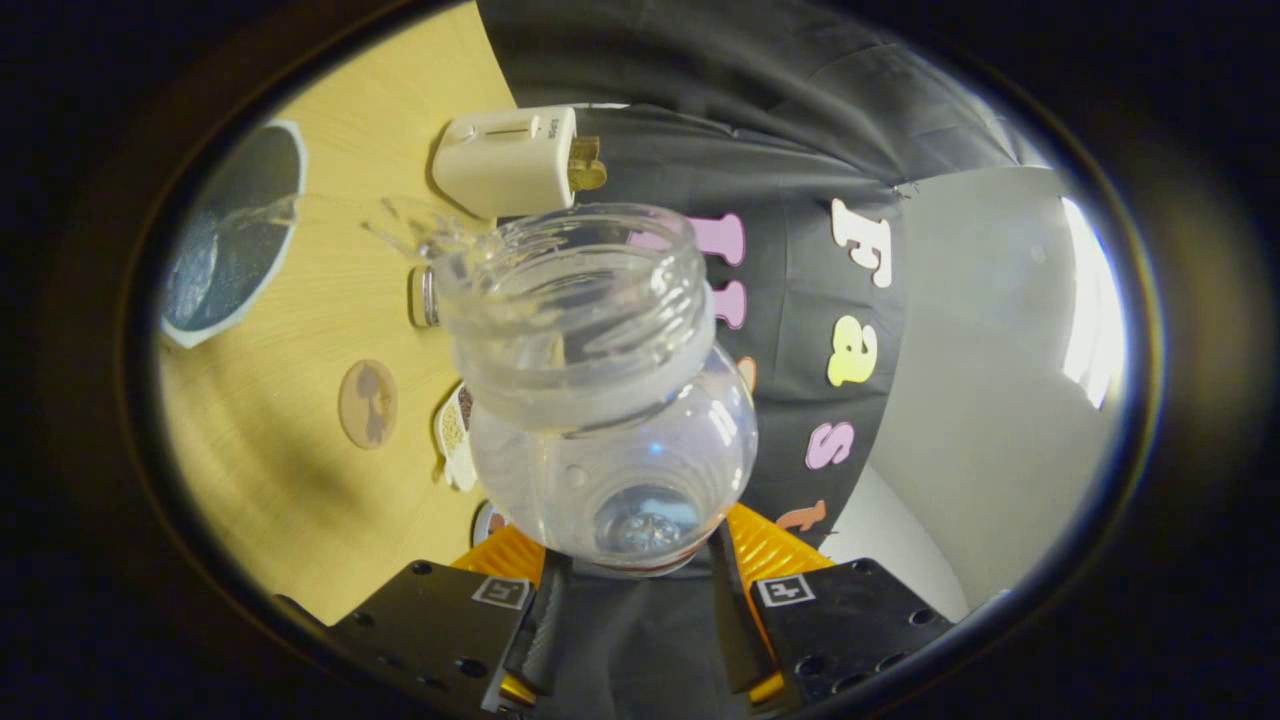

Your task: Take the bottle from table, then pour the juice into the cup, finally place the bottle on the coaster

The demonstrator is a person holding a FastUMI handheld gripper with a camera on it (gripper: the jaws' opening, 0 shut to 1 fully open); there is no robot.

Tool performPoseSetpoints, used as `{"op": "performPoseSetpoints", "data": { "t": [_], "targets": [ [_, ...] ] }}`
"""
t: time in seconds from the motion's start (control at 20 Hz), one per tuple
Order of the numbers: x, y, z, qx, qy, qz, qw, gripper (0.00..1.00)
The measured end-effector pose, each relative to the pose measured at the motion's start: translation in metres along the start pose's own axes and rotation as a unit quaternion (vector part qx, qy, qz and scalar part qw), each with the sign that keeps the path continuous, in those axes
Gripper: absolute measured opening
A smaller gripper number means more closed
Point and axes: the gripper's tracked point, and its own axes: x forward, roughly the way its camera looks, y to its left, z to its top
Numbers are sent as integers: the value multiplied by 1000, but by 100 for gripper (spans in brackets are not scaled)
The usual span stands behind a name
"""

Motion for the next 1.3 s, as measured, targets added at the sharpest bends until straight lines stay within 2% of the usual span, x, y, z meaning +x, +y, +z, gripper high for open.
{"op": "performPoseSetpoints", "data": {
  "t": [1.3],
  "targets": [
    [9, -13, 12, -31, -43, -24, 998, 67]
  ]
}}
